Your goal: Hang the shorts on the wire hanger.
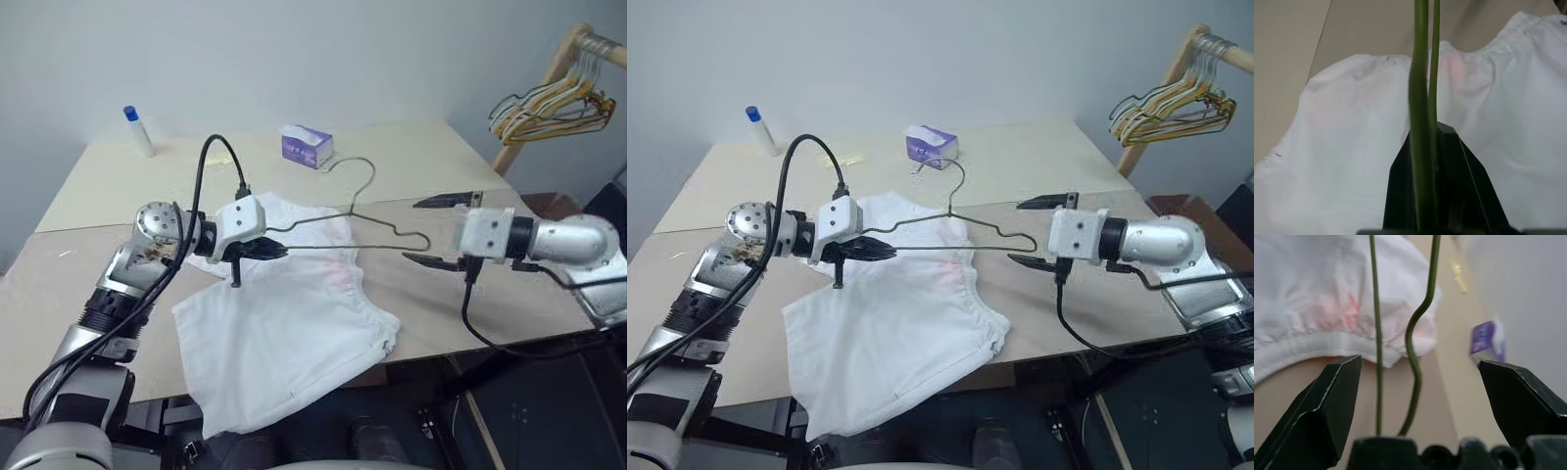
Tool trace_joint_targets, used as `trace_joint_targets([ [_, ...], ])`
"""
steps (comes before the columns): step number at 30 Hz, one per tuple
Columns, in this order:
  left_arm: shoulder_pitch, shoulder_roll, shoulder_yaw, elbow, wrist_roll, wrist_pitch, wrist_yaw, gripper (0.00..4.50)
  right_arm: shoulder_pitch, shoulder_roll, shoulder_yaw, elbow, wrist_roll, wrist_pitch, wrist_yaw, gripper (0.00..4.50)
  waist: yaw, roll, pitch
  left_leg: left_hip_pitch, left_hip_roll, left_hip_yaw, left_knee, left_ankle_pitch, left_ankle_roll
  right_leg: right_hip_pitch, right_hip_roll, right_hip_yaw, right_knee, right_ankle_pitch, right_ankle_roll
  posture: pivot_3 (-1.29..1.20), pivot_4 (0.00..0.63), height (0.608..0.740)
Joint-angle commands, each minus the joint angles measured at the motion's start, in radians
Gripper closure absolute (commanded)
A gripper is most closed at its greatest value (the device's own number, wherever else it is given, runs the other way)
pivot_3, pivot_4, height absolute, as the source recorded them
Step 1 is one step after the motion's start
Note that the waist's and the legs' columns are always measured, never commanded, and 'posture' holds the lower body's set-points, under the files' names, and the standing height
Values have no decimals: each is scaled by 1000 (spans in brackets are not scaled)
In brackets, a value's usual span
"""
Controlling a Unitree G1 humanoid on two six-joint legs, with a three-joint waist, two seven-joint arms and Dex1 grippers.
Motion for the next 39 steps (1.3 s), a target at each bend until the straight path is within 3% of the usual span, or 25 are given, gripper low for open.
trace_joint_targets([
  [1,-1,7,39,-62,-34,-6,-19,4500,-58,25,-16,-24,-31,141,85,14,9,0,0,0,0,0,0,0,0,0,0,0,0,0,0,34,0,740],
  [5,2,9,35,-76,-23,-10,-26,4500,-111,84,-15,-38,-71,245,145,939,29,0,0,-2,-1,1,0,0,0,-3,1,0,0,0,0,40,0,740],
  [11,4,9,32,-79,-11,-14,-26,4500,-116,119,-37,-80,-112,315,196,3140,46,1,0,-21,-1,1,11,-1,2,-18,1,-2,3,1,1,41,0,740],
  [15,5,7,35,-73,-7,-39,-31,4500,-98,124,-54,-101,-117,334,220,4474,56,1,0,-24,-1,1,13,-1,2,-20,1,-3,3,1,2,39,0,740],
  [16,4,5,40,-65,-13,-47,-36,4500,-89,123,-63,-106,-113,337,225,4474,58,1,0,-25,-1,1,14,-1,2,-19,1,-3,3,1,2,36,0,740],
  [19,-4,2,71,-29,-68,-60,-86,3748,-48,113,-100,-128,-91,347,240,4500,58,0,0,-25,-1,1,15,-1,2,-19,1,-5,3,1,2,35,0,740],
  [26,-62,5,179,143,-120,-78,-75,1420,187,38,-272,-216,-19,460,236,4500,59,0,0,-27,-2,2,16,-1,2,-18,1,-8,3,1,2,23,0,740],
  [30,-26,13,252,93,-215,33,-77,135,375,15,-434,-223,67,602,204,4500,57,0,0,-27,-1,1,16,-2,3,-18,1,-9,2,1,2,19,10,740],
  [35,83,19,307,-71,-334,150,-86,50,570,32,-625,-229,241,874,188,4500,54,0,0,-25,-1,-3,16,-2,3,-16,1,-8,3,1,2,14,21,740],
  [39,142,37,298,-158,-354,186,-89,50,676,18,-682,-200,324,1065,189,4500,53,0,0,-21,-1,-3,15,-2,4,-13,1,-8,3,1,2,16,31,740],
])
